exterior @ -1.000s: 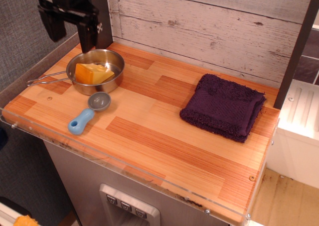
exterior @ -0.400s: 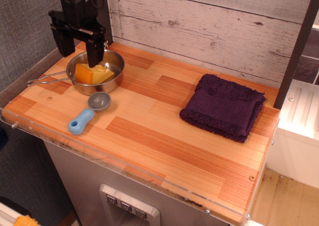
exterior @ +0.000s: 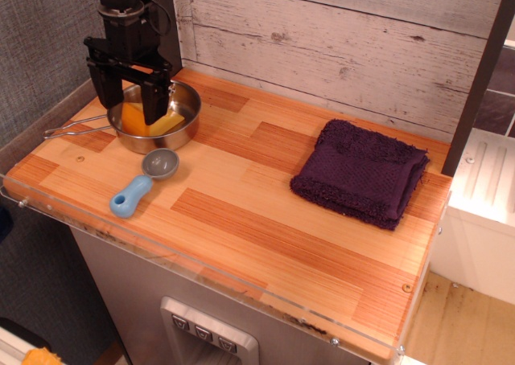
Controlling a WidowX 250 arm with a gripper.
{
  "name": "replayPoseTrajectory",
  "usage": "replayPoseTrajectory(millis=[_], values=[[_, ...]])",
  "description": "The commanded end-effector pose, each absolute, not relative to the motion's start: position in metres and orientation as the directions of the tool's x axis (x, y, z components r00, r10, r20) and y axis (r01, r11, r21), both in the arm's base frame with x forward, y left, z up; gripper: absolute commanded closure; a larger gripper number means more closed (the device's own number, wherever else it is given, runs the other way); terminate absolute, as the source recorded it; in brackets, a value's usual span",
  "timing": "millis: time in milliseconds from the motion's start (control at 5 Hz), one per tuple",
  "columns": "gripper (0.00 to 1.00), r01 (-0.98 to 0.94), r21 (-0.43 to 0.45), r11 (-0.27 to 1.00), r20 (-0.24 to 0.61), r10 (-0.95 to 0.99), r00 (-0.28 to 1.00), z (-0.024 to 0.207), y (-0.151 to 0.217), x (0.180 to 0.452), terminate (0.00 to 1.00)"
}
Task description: Pick up the cheese from pot and put it on above the purple cloth
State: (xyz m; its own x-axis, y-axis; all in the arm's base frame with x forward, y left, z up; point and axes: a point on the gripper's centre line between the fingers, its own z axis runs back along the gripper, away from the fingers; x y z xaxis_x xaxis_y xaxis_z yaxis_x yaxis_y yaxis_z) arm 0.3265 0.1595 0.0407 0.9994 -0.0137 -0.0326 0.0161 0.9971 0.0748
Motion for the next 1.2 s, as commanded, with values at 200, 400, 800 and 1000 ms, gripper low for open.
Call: replayPoseTrajectory(millis=[200,400,800,1000], values=[[0.00,0.072,0.126,0.989,-0.028,-0.069,0.997,0.036,0.140,0.340,0.00],[0.00,0.080,0.129,0.988,-0.044,-0.075,0.996,0.031,0.135,0.343,0.00],[1.00,0.049,0.159,0.986,0.021,-0.053,0.998,0.052,0.141,0.341,0.00],[1.00,-0.008,0.195,0.981,0.134,-0.018,0.991,0.092,0.149,0.338,0.00]])
